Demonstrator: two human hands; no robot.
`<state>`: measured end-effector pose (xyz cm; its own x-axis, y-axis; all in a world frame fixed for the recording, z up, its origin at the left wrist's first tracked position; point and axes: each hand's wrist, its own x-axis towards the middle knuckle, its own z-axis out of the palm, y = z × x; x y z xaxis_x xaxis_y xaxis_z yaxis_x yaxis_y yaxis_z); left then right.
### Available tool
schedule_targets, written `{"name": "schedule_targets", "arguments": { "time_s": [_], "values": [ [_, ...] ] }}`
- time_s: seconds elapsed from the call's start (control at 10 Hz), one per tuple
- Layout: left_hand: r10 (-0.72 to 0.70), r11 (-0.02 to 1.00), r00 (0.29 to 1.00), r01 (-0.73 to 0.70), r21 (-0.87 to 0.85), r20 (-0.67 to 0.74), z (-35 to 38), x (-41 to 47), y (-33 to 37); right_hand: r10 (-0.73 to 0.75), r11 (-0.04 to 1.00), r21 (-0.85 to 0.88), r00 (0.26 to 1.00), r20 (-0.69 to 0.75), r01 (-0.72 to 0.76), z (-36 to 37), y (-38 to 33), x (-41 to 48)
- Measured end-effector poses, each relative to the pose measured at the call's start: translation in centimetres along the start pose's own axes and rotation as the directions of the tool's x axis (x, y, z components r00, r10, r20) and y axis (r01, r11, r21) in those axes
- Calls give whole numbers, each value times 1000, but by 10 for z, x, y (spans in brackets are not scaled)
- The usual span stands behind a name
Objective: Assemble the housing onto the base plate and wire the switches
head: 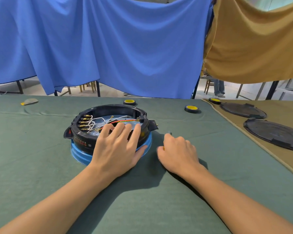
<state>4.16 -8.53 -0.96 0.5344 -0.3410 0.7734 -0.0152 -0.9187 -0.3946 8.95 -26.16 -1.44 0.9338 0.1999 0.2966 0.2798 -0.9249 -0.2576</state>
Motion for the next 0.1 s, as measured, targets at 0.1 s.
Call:
{"name": "schedule_targets", "arguments": {
  "time_s": [0.1],
  "values": [
    [-28, 999, 999, 28, -34, -18, 1, -3, 1, 51, 998, 40, 999, -15, -50, -1, 2, -1]
  ]
}}
